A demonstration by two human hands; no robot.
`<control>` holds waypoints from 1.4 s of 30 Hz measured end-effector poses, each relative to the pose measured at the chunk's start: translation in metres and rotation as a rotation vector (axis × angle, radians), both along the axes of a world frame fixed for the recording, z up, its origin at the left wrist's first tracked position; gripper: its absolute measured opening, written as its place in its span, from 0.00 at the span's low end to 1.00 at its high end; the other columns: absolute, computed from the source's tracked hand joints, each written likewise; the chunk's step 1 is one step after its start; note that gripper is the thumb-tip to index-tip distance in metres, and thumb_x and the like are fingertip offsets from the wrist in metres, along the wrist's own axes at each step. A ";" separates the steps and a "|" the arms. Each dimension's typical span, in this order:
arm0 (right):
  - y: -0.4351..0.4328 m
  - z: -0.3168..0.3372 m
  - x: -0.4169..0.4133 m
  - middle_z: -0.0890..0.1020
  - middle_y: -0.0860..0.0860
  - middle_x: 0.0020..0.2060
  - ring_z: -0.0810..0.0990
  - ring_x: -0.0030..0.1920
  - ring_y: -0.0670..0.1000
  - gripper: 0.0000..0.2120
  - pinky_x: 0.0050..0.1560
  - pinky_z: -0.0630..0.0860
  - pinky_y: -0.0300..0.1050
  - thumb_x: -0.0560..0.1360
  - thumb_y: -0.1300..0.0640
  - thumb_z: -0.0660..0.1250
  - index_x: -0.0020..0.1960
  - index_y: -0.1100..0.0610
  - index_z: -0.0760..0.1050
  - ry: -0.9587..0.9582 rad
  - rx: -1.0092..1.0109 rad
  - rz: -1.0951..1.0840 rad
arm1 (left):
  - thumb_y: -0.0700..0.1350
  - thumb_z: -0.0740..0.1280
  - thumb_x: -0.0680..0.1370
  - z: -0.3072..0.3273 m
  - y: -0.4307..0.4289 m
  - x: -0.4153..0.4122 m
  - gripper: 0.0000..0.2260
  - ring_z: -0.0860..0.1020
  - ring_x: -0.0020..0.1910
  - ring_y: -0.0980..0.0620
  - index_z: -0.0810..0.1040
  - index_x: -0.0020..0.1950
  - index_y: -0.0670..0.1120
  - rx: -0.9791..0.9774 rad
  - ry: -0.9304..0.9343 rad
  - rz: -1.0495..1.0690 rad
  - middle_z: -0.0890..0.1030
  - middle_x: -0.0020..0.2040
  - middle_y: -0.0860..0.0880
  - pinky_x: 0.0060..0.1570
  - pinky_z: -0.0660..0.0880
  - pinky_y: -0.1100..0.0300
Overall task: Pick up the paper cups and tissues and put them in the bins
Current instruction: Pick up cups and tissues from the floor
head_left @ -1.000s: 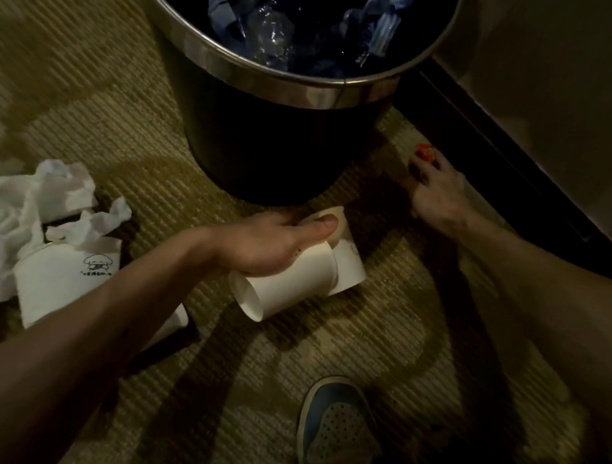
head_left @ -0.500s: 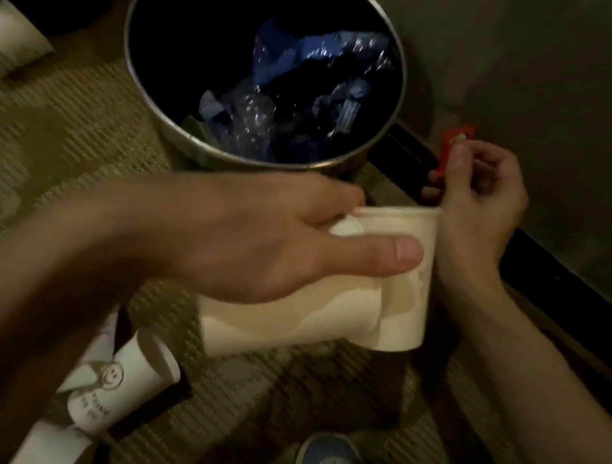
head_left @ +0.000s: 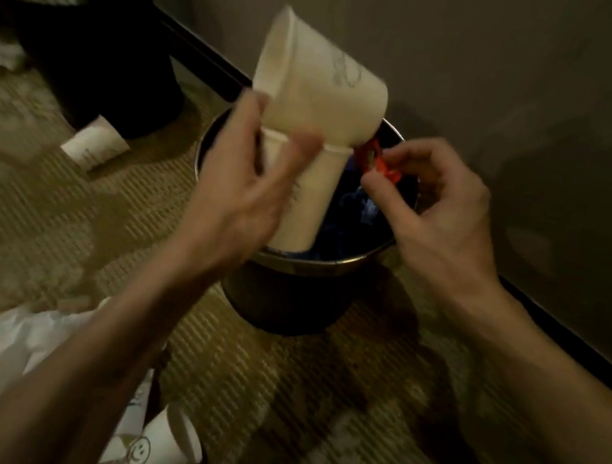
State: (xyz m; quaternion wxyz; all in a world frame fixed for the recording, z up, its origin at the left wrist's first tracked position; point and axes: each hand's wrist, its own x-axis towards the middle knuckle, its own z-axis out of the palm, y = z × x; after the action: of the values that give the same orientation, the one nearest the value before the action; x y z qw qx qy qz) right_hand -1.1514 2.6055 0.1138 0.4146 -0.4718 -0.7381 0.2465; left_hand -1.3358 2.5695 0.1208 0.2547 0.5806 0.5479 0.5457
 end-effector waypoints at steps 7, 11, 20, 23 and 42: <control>-0.003 -0.015 0.018 0.81 0.42 0.49 0.74 0.58 0.42 0.13 0.59 0.68 0.38 0.78 0.45 0.65 0.49 0.53 0.83 -0.232 0.025 0.026 | 0.68 0.53 0.77 -0.014 0.007 -0.010 0.25 0.74 0.64 0.50 0.81 0.57 0.54 -0.249 0.393 -0.039 0.73 0.67 0.49 0.59 0.75 0.52; -0.007 -0.016 0.018 0.81 0.47 0.44 0.75 0.52 0.44 0.20 0.52 0.67 0.31 0.79 0.43 0.61 0.44 0.57 0.82 -0.204 0.071 -0.009 | 0.66 0.48 0.79 -0.014 0.003 -0.013 0.31 0.59 0.75 0.45 0.82 0.61 0.49 -0.397 0.846 -0.053 0.66 0.75 0.44 0.72 0.60 0.45; -0.048 -0.006 -0.033 0.76 0.52 0.34 0.70 0.40 0.48 0.14 0.45 0.65 0.37 0.77 0.54 0.66 0.36 0.61 0.75 -0.095 0.335 0.087 | 0.53 0.62 0.81 0.021 -0.034 -0.049 0.13 0.76 0.36 0.56 0.80 0.43 0.48 -0.157 0.733 0.144 0.78 0.36 0.52 0.36 0.71 0.60; -0.079 -0.006 -0.062 0.75 0.51 0.37 0.70 0.38 0.46 0.10 0.42 0.67 0.37 0.76 0.56 0.67 0.39 0.62 0.76 -0.014 0.336 0.218 | 0.52 0.64 0.80 0.038 -0.078 -0.076 0.17 0.73 0.27 0.61 0.73 0.32 0.50 -0.183 0.684 0.075 0.71 0.25 0.54 0.26 0.66 0.71; -0.171 -0.147 -0.151 0.72 0.47 0.61 0.68 0.58 0.44 0.28 0.53 0.65 0.44 0.71 0.34 0.64 0.65 0.48 0.68 -0.463 -0.418 0.558 | 0.72 0.58 0.74 -0.137 -0.291 -0.117 0.31 0.77 0.51 0.47 0.73 0.62 0.48 -1.279 0.710 0.253 0.79 0.57 0.46 0.42 0.70 0.55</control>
State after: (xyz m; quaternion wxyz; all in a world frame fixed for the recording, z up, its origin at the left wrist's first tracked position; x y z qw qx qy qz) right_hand -1.3021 2.4348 -0.0327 0.0505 -0.3708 -0.8452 0.3815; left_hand -1.4526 2.2788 -0.0163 0.2859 0.3925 0.8709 -0.0753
